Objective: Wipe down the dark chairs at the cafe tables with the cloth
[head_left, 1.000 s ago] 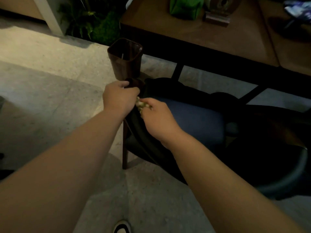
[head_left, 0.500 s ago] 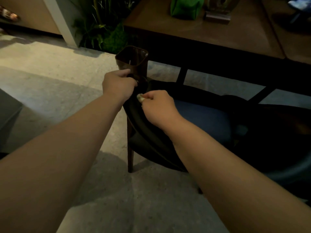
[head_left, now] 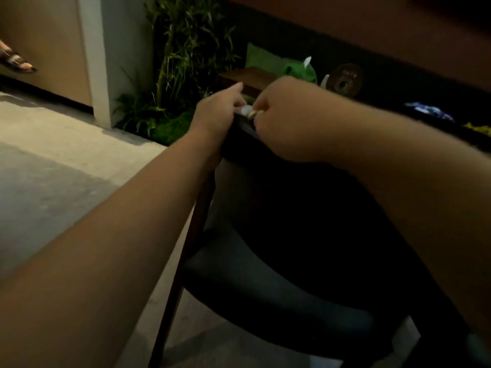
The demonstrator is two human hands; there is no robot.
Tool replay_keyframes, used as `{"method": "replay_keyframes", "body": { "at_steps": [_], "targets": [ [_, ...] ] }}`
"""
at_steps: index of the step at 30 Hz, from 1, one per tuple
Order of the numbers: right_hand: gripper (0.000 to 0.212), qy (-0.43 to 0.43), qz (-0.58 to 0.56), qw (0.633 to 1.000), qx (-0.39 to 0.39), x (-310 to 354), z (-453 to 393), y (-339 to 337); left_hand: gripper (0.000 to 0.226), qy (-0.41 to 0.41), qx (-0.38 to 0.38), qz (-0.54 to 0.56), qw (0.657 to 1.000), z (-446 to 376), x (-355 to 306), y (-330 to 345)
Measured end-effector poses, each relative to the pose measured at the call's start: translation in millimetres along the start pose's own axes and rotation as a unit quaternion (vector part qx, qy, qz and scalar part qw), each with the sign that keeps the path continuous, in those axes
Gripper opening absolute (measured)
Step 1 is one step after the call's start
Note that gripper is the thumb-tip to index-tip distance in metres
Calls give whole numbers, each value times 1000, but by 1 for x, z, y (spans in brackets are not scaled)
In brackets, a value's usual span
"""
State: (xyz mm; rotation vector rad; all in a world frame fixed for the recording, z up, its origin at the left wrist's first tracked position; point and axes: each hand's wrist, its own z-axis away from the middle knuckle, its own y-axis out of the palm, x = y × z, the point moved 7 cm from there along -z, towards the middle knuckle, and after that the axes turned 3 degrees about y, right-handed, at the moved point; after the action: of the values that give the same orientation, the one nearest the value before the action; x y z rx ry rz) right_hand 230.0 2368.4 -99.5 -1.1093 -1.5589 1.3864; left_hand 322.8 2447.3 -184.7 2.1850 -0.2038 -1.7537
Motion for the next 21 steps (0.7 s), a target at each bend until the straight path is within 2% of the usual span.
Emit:
{"method": "replay_keyframes", "body": {
  "at_steps": [6,9,10,12,15,19,21],
  "targets": [
    [24,17,-5,999,-41,3,-6,0,38,-70,56,150,985,39,99,-24],
    [26,-6,42,996,-75,8,-8,2,43,-111,82,189,972,63,143,-28],
    [26,-17,58,994,-92,10,-7,2,44,-146,102,216,960,72,158,-27],
    [24,-50,107,985,-128,16,-3,2,50,-204,162,330,907,91,178,-19],
    [24,-120,221,956,-150,30,4,12,67,-231,197,460,834,104,189,-16],
    [27,-155,296,930,-155,39,7,21,88,-233,202,517,799,98,192,-14],
    [30,-160,367,898,-180,42,11,26,94,-240,190,527,793,98,192,-15]
  ]
}}
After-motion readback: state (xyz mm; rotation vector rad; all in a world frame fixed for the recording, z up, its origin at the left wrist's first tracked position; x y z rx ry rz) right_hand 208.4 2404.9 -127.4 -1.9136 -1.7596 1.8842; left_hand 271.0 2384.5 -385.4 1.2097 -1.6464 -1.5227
